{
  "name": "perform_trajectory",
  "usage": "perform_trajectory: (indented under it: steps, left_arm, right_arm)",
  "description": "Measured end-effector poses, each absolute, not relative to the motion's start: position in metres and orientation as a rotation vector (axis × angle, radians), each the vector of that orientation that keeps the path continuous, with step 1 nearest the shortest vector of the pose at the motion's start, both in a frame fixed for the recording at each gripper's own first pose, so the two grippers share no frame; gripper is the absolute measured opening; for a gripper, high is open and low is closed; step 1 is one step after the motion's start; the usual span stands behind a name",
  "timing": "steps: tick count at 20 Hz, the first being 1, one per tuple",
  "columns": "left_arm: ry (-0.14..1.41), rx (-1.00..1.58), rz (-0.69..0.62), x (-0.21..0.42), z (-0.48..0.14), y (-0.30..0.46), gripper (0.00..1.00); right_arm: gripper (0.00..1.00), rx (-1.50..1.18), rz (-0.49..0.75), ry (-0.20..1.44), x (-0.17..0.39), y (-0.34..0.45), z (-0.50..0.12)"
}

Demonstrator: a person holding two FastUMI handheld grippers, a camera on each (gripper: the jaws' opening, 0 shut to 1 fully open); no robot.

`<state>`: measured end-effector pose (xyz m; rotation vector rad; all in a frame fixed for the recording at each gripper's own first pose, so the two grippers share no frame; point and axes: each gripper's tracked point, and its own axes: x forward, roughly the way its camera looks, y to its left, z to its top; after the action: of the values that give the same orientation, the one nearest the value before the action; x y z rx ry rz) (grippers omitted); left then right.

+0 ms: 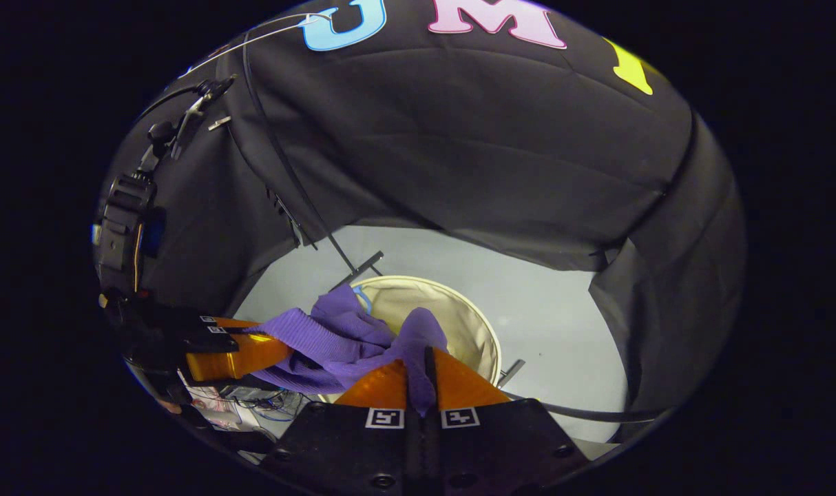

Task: Grasp the clothes on the hanger with both hands and then place them into the laundry hamper below.

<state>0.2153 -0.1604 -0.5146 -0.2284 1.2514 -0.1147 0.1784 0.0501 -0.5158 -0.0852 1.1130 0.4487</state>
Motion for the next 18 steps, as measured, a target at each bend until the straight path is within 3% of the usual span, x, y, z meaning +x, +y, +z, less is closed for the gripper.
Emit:
perform_trajectory:
  steps: [9, 12, 15, 17, 18]
  left_arm:
    - [1.308, -0.172, -0.087, 0.209, -0.548, -0.172, 0.05]
    - [1.355, -0.134, -0.056, 0.201, -0.561, -0.168, 0.11]
    - [1.356, -0.097, -0.045, 0.198, -0.579, -0.167, 0.96]
    - [1.359, -0.1, -0.047, 0.196, -0.572, -0.169, 0.93]
    - [1.361, -0.105, -0.048, 0.193, -0.572, -0.169, 0.96]
  right_arm:
    - [0.05, -0.072, 0.399, 1.183, 0.17, 0.029, -0.553]
    - [0.09, -0.054, 0.384, 1.245, 0.157, 0.025, -0.57]
    - [1.0, -0.059, 0.378, 1.269, 0.152, 0.019, -0.584]
    - [0.99, -0.065, 0.372, 1.275, 0.149, 0.014, -0.582]
    - [0.99, -0.067, 0.37, 1.276, 0.147, 0.012, -0.582]
